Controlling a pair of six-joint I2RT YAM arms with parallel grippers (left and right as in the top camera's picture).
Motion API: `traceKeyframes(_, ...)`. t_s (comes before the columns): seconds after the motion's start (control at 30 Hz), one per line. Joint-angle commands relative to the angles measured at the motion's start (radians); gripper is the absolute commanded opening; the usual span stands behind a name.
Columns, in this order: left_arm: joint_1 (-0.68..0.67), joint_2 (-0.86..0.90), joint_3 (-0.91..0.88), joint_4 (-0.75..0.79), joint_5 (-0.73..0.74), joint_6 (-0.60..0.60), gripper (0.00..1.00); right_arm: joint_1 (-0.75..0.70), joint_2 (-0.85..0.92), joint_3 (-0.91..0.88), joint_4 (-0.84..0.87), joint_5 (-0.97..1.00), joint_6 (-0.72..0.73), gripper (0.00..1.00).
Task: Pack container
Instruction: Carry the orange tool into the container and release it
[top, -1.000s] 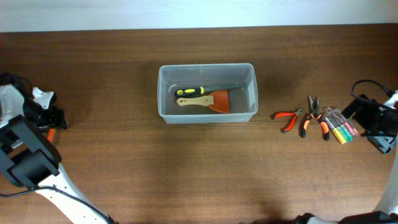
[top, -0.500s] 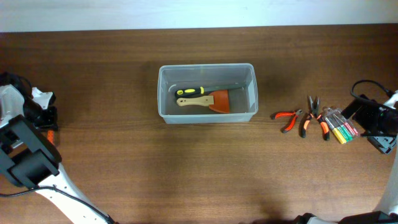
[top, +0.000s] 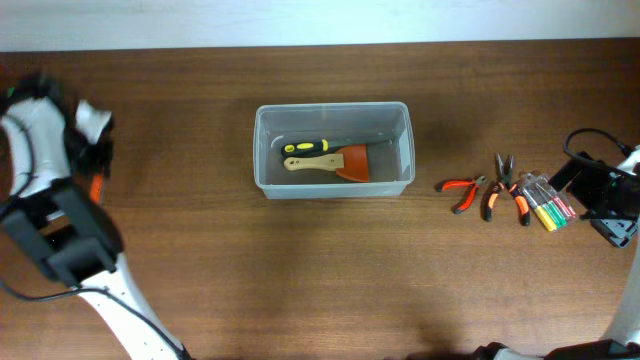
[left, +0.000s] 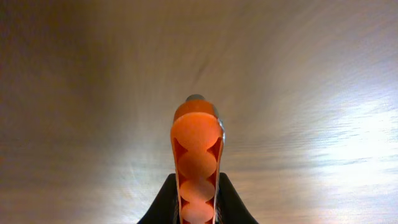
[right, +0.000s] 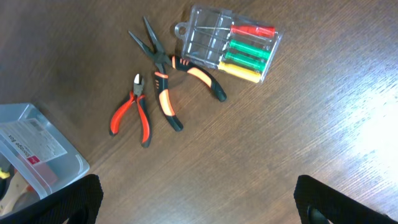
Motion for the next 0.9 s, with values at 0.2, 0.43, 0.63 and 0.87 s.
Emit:
traceKeyframes(0.2,-0.53,-0.11,0.375,-0.083,0.012,0.218,0.02,-0.003,0.004,0.018,0.0,0.009,0.008,0.99)
traceKeyframes(0.43,-0.822,-0.041,0.369,-0.001,0.012,0.453,0.02,-0.003,0.004,0.018,0.0,0.008,0.008,0.99)
traceKeyframes(0.63,-0.92,0.087,0.365,0.05,0.032,0.516,0.02,-0.003,0.004,0.018,-0.001,0.008,0.008,0.99)
traceKeyframes(0.87,-0.953,0.198,0.365,0.09,0.187,0.516,0.02,-0.003,0.004,0.018,-0.001,0.008,0.008,0.99)
